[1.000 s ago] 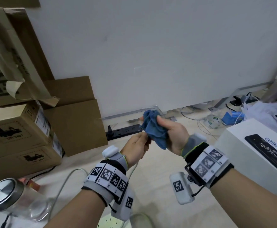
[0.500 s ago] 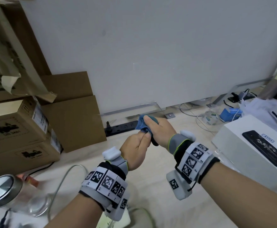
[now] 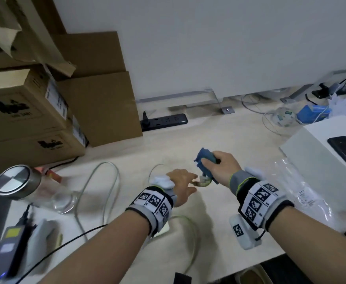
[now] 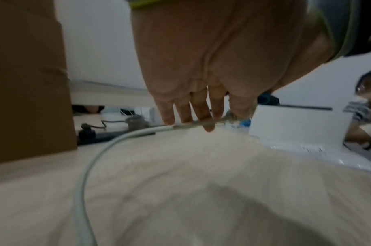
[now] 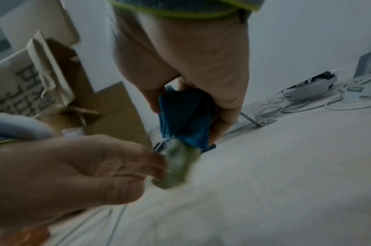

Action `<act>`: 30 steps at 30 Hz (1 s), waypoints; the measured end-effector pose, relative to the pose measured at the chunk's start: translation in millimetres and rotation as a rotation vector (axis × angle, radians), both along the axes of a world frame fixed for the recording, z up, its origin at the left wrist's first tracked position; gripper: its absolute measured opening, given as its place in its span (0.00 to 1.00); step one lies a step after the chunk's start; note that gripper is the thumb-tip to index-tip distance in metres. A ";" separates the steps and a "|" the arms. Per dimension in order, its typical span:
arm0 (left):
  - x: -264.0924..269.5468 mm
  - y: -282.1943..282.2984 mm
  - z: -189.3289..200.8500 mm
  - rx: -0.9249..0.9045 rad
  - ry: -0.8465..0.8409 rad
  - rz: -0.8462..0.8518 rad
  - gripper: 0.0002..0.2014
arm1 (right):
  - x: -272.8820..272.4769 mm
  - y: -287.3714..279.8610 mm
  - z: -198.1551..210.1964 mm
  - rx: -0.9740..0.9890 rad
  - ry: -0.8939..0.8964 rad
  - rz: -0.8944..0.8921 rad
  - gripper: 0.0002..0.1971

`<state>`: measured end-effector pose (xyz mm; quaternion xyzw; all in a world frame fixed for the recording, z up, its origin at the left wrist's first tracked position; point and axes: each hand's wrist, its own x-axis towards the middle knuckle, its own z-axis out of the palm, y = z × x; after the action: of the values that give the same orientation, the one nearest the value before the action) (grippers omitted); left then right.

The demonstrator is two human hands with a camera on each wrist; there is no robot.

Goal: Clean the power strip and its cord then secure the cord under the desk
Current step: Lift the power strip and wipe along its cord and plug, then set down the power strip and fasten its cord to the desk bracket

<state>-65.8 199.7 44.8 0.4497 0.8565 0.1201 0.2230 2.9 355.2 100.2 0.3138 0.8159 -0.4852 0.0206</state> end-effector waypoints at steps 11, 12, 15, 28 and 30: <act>11.4 -73.4 -25.9 0.438 -0.400 0.553 0.21 | 5.5 -46.2 -31.8 0.041 -0.094 0.256 0.07; 11.2 -84.8 -21.5 0.465 -0.449 0.625 0.23 | -0.2 -59.2 -31.6 0.012 -0.079 0.285 0.08; 17.1 -124.9 -8.3 0.564 -0.691 0.682 0.35 | -11.3 -106.7 -31.6 -0.132 -0.013 0.360 0.08; 50.9 -304.5 -39.6 0.402 -0.511 0.990 0.06 | -13.6 -193.1 -89.5 0.660 -0.302 1.216 0.57; 61.0 -326.0 -42.3 0.225 -0.398 0.965 0.07 | -8.0 -191.5 -108.5 0.782 -0.370 1.332 0.64</act>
<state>-4.8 -126.3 2.5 -0.0059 0.8889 0.3832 0.2510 -5.1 163.8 -8.3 -0.1803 0.9265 0.0109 0.3300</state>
